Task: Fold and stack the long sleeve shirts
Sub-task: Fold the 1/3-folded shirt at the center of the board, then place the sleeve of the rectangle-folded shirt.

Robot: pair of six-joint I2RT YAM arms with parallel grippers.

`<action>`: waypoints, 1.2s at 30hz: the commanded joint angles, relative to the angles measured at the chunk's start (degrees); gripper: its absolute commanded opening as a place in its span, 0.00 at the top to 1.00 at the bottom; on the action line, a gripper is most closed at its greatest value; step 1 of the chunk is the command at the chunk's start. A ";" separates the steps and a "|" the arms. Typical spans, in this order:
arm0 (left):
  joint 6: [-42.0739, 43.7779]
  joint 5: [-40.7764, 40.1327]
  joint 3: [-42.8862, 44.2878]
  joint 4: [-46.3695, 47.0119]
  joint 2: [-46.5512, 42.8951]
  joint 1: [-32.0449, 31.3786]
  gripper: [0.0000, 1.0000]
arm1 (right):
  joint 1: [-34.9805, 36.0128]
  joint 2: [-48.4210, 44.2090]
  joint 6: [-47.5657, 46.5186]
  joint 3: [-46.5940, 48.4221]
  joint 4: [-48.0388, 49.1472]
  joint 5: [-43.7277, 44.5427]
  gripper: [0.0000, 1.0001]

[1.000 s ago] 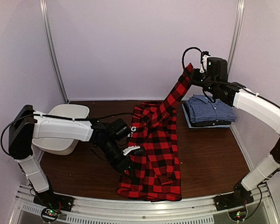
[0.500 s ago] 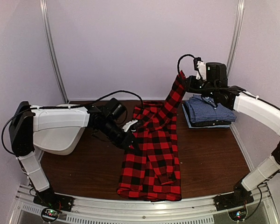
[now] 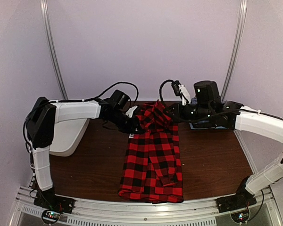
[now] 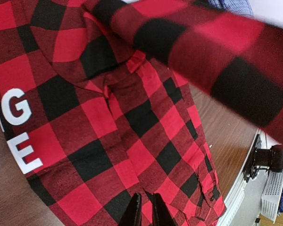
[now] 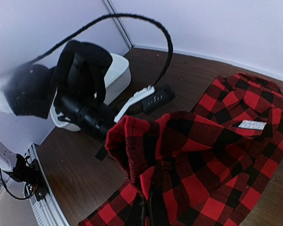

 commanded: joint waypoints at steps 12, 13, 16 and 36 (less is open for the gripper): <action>-2.54 -6.73 -9.57 3.90 -5.09 3.16 0.91 | 12.52 15.92 2.50 -2.30 -2.10 -7.60 1.00; -2.23 -6.09 -9.83 4.10 -5.18 3.16 0.91 | 12.81 16.41 2.52 -2.34 -2.26 -7.47 1.00; -1.49 -4.14 -10.37 5.44 -5.60 3.18 0.92 | 12.76 15.28 3.78 -3.23 -1.99 -3.21 1.00; -9.94 1.17 21.58 17.96 20.28 2.47 0.91 | -11.71 2.79 5.00 19.27 -13.81 24.18 1.00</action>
